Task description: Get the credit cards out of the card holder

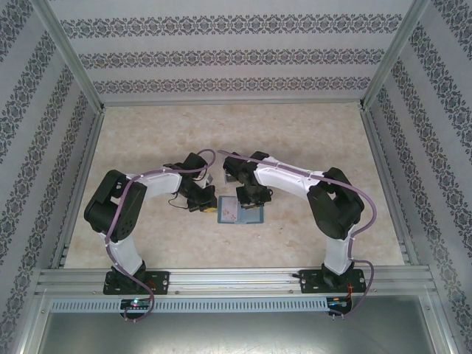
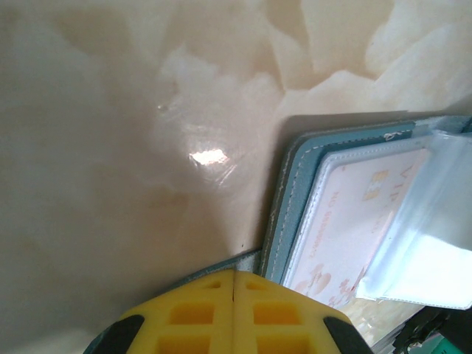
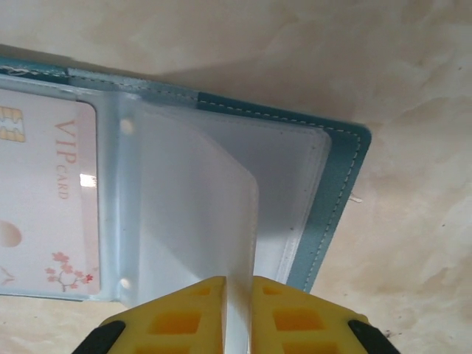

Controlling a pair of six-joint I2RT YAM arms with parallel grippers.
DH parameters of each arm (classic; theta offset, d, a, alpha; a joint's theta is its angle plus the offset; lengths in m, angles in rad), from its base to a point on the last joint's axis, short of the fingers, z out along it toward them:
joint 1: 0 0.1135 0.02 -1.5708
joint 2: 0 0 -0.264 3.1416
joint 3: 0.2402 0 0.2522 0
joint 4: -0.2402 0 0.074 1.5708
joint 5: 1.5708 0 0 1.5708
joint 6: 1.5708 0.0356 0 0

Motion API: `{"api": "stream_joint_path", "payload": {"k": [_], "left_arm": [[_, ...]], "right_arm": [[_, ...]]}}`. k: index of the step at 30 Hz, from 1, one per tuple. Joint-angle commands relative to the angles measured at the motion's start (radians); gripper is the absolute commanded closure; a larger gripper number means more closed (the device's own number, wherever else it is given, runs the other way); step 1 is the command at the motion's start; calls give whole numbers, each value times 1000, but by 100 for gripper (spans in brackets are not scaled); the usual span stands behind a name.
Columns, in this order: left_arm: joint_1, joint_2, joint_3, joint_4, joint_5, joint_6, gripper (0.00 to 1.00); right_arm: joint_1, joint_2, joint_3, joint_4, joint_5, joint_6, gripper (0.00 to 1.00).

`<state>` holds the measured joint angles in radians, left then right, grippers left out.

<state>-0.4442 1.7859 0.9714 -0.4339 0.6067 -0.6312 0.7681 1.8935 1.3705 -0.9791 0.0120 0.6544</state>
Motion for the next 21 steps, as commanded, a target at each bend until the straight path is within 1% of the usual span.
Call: {"api": "stream_joint_path", "payload": {"k": [1,12,16,21], "left_arm": [[-8,23,9,-63,-42,27,100],[-7,1,-19,-69,-51,16,100],[-7,-10,-33,-66,-52,10,100],[-8,-25,-38,-80,-58,10,100]], "right_arm": [[-13,25,-19,-20,44,-19,83],[-23,50,-55,-6,84,-27,83],[-27,62,-62,22,88,-57,82],[-34,78,-52,10,109,-83,82]]}}
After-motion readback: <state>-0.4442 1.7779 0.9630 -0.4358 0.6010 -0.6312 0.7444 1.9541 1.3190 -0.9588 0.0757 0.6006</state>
